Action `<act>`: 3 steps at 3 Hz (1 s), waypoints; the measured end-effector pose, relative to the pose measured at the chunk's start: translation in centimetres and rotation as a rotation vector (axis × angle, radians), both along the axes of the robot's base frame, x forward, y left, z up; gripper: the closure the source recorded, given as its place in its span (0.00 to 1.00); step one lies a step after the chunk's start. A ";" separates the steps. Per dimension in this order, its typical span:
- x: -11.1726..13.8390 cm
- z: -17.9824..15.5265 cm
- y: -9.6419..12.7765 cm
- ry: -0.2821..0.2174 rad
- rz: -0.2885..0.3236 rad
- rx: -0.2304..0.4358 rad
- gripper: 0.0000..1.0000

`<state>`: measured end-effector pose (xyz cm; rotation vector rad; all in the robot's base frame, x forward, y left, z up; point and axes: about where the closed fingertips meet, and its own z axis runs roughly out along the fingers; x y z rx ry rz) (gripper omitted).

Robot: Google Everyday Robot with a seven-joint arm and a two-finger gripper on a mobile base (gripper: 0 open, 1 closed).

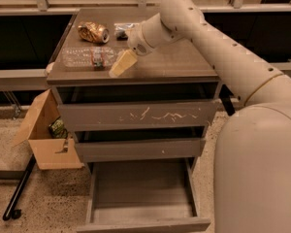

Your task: Place water bottle into bottom drawer

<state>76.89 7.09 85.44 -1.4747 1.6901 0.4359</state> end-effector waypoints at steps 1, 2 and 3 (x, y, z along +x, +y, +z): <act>0.3 -0.5 1.3 0.021 0.005 0.026 0.00; 0.6 -1.0 2.8 0.055 0.018 0.042 0.00; 0.8 -1.3 4.1 0.093 0.034 0.065 0.26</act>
Offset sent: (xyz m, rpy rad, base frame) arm 0.0126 0.0402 -0.0093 0.0628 0.0898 0.0261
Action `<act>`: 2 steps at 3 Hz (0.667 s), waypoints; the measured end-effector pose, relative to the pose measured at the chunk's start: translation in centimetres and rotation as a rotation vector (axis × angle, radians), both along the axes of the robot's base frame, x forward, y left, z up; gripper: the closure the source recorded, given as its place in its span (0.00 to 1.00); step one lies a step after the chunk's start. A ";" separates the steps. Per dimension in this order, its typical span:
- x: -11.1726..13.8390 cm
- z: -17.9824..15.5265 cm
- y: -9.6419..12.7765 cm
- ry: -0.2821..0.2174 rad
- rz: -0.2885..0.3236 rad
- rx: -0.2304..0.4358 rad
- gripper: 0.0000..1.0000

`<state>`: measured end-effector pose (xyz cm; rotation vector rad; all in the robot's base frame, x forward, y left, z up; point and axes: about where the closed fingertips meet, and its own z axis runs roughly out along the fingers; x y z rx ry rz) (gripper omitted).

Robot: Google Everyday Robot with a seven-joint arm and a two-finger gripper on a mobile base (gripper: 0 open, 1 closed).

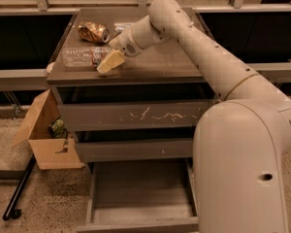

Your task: Place water bottle into bottom drawer

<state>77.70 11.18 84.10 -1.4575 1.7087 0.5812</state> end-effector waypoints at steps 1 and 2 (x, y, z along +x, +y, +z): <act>0.0 -0.2 0.6 0.019 0.010 0.012 0.49; -0.7 0.7 1.1 0.007 0.030 0.033 0.74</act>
Offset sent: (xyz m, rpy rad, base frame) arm -0.0152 0.0095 0.0225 0.0594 -0.0159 0.0456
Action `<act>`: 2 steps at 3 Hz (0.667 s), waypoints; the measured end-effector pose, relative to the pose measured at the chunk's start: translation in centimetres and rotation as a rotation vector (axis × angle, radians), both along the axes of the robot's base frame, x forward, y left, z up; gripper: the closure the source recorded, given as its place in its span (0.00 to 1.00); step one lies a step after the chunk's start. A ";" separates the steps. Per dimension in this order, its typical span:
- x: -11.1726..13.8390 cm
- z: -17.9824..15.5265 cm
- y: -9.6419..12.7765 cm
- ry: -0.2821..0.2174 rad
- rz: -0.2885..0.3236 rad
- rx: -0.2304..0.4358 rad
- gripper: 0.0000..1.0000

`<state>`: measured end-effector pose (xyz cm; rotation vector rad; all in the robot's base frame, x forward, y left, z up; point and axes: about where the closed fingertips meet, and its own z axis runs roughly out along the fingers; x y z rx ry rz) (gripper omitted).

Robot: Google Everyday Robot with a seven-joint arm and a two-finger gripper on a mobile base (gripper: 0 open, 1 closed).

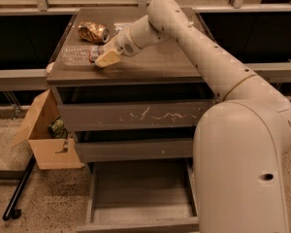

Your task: Place water bottle into bottom drawer

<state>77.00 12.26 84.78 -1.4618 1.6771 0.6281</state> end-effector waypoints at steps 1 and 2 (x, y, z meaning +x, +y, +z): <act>-1.8 2.6 -1.7 -0.072 -0.006 0.012 0.96; -5.4 4.0 -4.6 -0.124 0.000 0.038 1.00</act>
Offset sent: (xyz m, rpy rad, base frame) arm -0.1062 -0.1217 0.0567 0.0803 -0.1966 -0.0166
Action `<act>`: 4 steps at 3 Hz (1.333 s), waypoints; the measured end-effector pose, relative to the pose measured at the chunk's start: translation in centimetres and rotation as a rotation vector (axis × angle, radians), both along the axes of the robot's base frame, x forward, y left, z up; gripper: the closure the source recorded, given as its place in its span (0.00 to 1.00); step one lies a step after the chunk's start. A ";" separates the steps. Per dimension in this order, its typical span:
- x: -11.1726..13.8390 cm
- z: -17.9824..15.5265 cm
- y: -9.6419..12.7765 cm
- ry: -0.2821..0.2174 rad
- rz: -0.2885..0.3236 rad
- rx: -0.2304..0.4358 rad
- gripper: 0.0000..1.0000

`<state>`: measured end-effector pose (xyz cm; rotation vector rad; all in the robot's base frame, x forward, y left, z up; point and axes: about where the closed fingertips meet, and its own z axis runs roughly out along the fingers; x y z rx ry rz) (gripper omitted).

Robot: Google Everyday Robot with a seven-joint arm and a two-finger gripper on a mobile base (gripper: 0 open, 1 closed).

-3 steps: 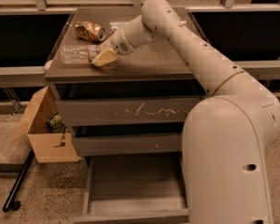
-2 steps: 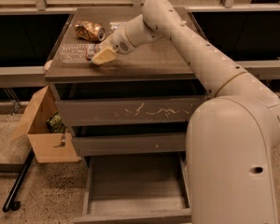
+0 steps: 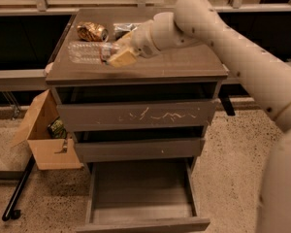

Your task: Place water bottle into bottom drawer

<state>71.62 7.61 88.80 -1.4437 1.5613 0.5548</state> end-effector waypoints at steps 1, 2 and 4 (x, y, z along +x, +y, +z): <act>-4.0 -0.7 -4.9 -0.005 0.022 0.019 1.00; -3.9 -0.7 -5.4 -0.006 0.013 0.018 1.00; -9.5 -2.0 -7.6 -0.002 0.216 -0.017 1.00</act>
Offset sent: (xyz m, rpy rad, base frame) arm -0.0343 -0.0374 -0.0051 0.0166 -0.0035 0.0230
